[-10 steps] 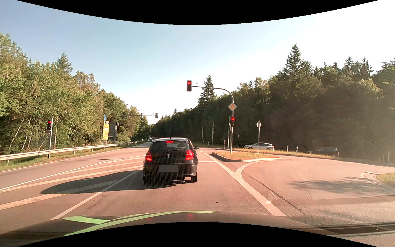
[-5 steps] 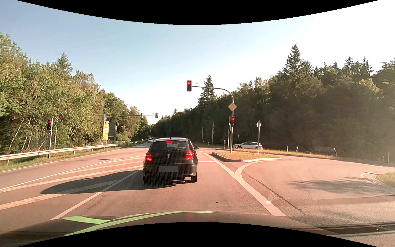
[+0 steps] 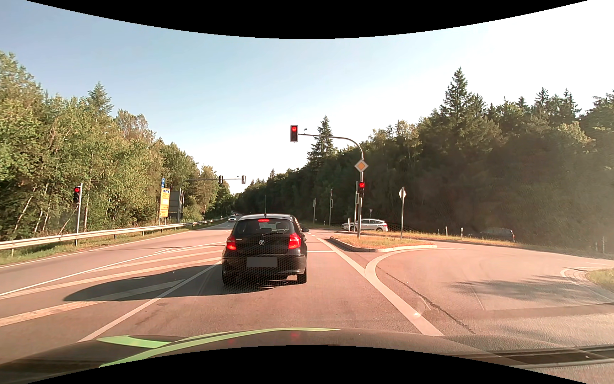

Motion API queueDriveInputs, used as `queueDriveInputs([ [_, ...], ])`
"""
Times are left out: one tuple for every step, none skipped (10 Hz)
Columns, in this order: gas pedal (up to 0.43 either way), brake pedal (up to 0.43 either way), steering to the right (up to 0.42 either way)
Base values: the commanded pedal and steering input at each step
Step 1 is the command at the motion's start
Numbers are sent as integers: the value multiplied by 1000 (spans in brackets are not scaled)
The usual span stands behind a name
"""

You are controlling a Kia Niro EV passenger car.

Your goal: Follow the waypoints while adhering to traffic rules and regulations

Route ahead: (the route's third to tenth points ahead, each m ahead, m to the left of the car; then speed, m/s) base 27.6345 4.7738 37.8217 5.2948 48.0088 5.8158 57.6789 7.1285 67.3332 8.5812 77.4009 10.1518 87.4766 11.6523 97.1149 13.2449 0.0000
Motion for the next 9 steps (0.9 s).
queueDriveInputs([
  [0, 372, -8],
  [0, 372, -8],
  [0, 372, -8],
  [0, 372, -8],
  [0, 372, -8],
  [0, 372, -8],
  [0, 372, -8],
  [0, 372, -8],
  [0, 372, -8],
])
